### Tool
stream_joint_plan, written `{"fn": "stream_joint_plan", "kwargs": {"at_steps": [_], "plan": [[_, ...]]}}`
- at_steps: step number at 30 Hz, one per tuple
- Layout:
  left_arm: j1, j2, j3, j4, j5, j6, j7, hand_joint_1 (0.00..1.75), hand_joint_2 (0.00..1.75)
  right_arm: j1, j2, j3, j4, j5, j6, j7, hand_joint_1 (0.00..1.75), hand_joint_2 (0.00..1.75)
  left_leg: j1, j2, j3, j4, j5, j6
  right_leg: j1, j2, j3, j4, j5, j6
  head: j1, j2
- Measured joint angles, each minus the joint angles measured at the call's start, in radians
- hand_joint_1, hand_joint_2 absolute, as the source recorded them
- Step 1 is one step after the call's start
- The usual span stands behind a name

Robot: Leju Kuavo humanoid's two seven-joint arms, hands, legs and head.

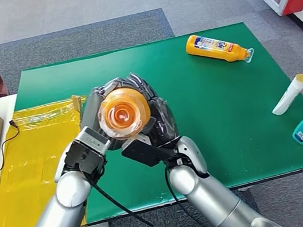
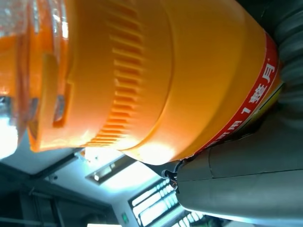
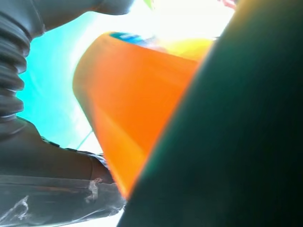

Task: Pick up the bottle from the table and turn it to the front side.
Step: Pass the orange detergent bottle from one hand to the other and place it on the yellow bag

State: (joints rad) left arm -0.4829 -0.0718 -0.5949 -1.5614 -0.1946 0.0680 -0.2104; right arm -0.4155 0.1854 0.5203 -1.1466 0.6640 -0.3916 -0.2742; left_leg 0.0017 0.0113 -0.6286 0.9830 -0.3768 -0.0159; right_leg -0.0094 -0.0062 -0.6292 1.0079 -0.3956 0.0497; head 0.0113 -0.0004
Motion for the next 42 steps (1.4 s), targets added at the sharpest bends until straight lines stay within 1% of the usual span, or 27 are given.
{"fn": "stream_joint_plan", "kwargs": {"at_steps": [5, 9, 11, 15, 23, 25, 29, 33, 36, 40, 42], "plan": [[0.026, 0.012, 0.015, -0.016, -0.044, 0.05, -0.018, 1.75, 1.75, -0.001, 0.001, -0.009, 0.023, -0.029, 0.02, 0.002, 0.0, 1.75, 0.0, 0.0, 0.0, 0.0, 0.0, 0.0, 0.0, 0.0, 0.0, 0.0, 0.0, 0.0, 0.0, 0.0], [0.043, 0.018, 0.027, -0.03, -0.121, 0.108, -0.025, 1.75, 1.75, 0.004, 0.001, -0.022, 0.029, -0.059, 0.042, 0.006, 0.0, 1.75, 0.0, 0.0, 0.0, 0.0, 0.0, 0.0, 0.0, 0.0, 0.0, 0.0, 0.0, 0.0, 0.0, 0.0], [0.06, 0.026, 0.04, -0.047, -0.151, 0.139, -0.033, 1.75, 1.75, 0.011, -0.001, -0.049, 0.027, -0.085, 0.049, 0.018, 0.0, 1.75, 0.0, 0.0, 0.0, 0.0, 0.0, 0.0, 0.0, 0.0, 0.0, 0.0, 0.0, 0.0, 0.0, 0.0], [0.1, 0.032, 0.049, -0.114, -0.178, 0.186, -0.079, 1.75, 1.75, 0.036, -0.019, -0.137, 0.03, -0.127, 0.054, 0.057, 0.0, 1.75, 0.0, -0.001, -0.001, 0.0, 0.0, 0.001, 0.0, -0.001, 0.001, 0.0, 0.0, 0.001, 0.002, 0.0], [0.187, 0.05, 0.068, -0.204, -0.306, 0.349, -0.108, 1.75, 1.75, 0.094, -0.049, -0.229, -0.048, -0.165, 0.055, 0.058, 0.0, 1.75, -0.001, 0.002, -0.001, 0.0, -0.001, 0.001, -0.001, 0.002, -0.001, -0.001, 0.0, 0.001, 0.002, 0.0], [0.204, 0.053, 0.076, -0.214, -0.363, 0.395, -0.107, 1.75, 1.75, 0.11, -0.052, -0.245, -0.075, -0.184, 0.051, 0.055, 0.0, 1.75, -0.001, 0.002, -0.001, 0.0, -0.001, 0.001, 0.0, 0.002, -0.001, -0.001, 0.0, 0.001, 0.002, 0.0], [0.237, 0.057, 0.091, -0.22, -0.592, 0.525, -0.066, 1.75, 1.75, 0.145, -0.053, -0.268, -0.148, -0.232, 0.03, 0.031, 0.0, 1.75, -0.001, 0.002, -0.001, 0.0, -0.001, 0.001, 0.0, 0.002, 0.0, -0.001, 0.0, 0.001, 0.002, 0.0], [0.285, 0.058, 0.11, -0.22, -0.864, 0.608, 0.018, 1.75, 1.75, 0.179, -0.053, -0.283, -0.237, -0.264, 0.001, 0.013, 0.0, 1.75, -0.001, 0.002, -0.001, 0.0, -0.002, 0.001, -0.001, 0.002, 0.0, -0.001, 0.0, 0.001, 0.002, 0.0], [0.327, 0.052, 0.136, -0.219, -1.005, 0.622, 0.067, 1.75, 1.75, 0.203, -0.054, -0.295, -0.306, -0.28, -0.02, -0.006, 0.0, 1.75, -0.001, 0.002, -0.001, 0.0, -0.002, 0.002, -0.001, 0.002, -0.001, -0.001, 0.0, 0.001, 0.002, 0.0], [0.356, 0.043, 0.164, -0.217, -1.089, 0.625, 0.1, 1.75, 1.75, 0.223, -0.055, -0.304, -0.368, -0.289, -0.029, -0.016, 0.0, 1.75, -0.001, 0.002, -0.001, 0.0, -0.002, 0.002, -0.001, 0.002, -0.001, -0.001, 0.0, 0.001, 0.002, 0.0], [0.366, 0.037, 0.179, -0.207, -1.15, 0.626, 0.132, 1.75, 1.75, 0.235, -0.055, -0.305, -0.399, -0.291, -0.034, -0.024, 0.0, 1.75, -0.001, 0.002, -0.001, 0.0, -0.002, 0.002, -0.001, 0.002, -0.001, -0.001, 0.0, 0.001, 0.002, 0.0]]}}
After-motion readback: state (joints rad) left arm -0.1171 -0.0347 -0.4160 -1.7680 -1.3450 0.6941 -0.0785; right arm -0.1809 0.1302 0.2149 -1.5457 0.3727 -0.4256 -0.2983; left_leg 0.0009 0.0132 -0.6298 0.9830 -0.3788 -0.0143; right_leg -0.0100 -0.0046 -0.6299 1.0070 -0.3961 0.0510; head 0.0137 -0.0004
